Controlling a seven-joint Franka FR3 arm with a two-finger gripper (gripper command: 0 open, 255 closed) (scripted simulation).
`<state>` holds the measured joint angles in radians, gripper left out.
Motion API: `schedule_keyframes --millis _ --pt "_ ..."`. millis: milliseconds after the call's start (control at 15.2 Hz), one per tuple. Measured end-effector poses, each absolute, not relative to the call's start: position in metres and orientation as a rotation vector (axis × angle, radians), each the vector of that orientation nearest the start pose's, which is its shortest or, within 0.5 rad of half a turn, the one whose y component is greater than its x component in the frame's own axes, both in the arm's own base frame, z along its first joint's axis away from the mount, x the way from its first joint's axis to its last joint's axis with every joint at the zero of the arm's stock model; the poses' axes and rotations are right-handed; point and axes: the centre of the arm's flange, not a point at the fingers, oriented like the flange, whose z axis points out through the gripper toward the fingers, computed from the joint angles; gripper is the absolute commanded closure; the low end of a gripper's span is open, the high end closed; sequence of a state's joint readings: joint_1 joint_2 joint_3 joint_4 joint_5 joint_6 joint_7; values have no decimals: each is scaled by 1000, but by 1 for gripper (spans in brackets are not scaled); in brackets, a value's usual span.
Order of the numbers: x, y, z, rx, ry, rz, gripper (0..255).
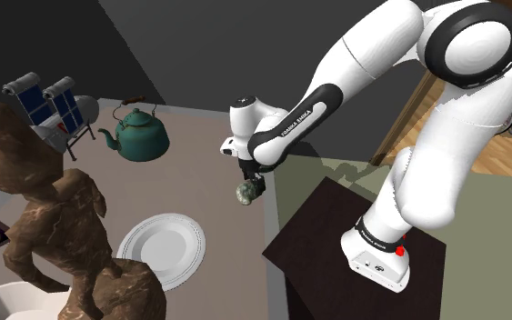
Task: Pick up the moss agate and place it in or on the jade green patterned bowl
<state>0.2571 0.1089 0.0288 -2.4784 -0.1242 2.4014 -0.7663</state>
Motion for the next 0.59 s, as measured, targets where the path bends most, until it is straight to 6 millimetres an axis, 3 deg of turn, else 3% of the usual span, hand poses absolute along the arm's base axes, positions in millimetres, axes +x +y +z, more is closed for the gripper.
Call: schedule_keyframes --millis 66,264,594 --pt "437 128 234 -2643 -1717 312 255" --pt "449 130 246 -2667 -1730 190 255" --pt "456 129 246 -2661 -1729 221 255"
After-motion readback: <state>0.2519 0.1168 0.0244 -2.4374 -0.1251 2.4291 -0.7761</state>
